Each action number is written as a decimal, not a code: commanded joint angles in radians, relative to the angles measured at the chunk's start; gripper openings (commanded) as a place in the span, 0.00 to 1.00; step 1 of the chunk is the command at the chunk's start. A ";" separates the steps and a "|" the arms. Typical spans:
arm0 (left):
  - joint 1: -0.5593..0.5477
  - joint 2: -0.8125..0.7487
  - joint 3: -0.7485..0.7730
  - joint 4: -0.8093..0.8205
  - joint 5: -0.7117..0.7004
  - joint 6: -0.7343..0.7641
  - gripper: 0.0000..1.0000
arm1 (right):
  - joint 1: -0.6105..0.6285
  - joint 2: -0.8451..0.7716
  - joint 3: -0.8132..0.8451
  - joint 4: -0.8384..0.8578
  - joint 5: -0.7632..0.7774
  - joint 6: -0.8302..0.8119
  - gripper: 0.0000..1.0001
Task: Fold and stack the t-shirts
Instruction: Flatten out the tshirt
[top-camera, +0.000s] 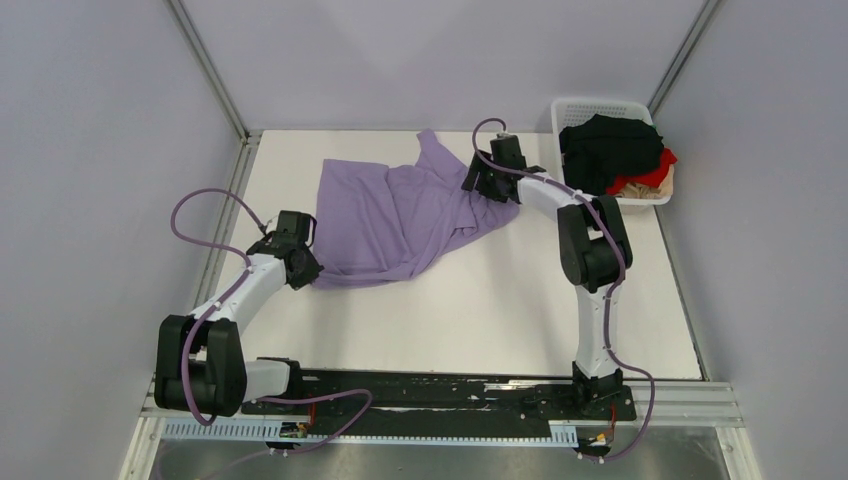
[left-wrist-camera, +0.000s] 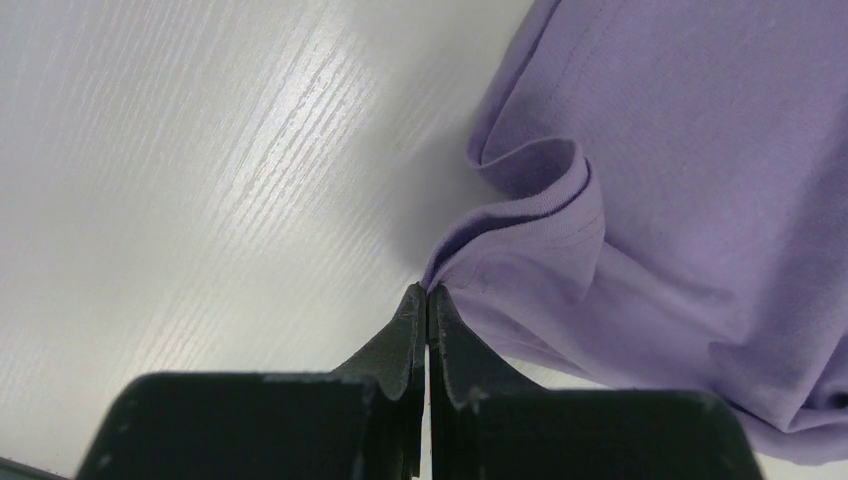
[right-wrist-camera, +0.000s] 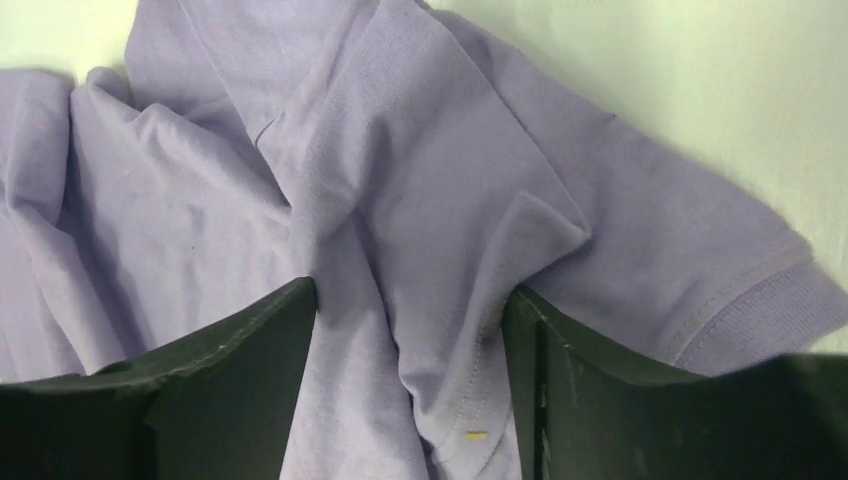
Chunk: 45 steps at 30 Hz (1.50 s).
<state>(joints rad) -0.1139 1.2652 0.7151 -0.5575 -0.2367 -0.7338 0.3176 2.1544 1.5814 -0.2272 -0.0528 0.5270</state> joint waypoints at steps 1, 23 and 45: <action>0.009 -0.003 0.029 0.022 -0.005 0.002 0.00 | -0.004 -0.022 -0.004 0.056 0.045 0.016 0.61; 0.009 0.002 0.033 0.032 0.001 -0.001 0.00 | -0.026 -0.131 -0.105 0.162 -0.059 0.071 0.50; 0.009 0.011 0.038 0.042 0.011 -0.007 0.00 | -0.054 -0.028 -0.057 0.124 -0.022 0.094 0.23</action>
<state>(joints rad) -0.1104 1.2739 0.7155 -0.5388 -0.2188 -0.7345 0.2695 2.0880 1.4742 -0.1116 -0.0853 0.6086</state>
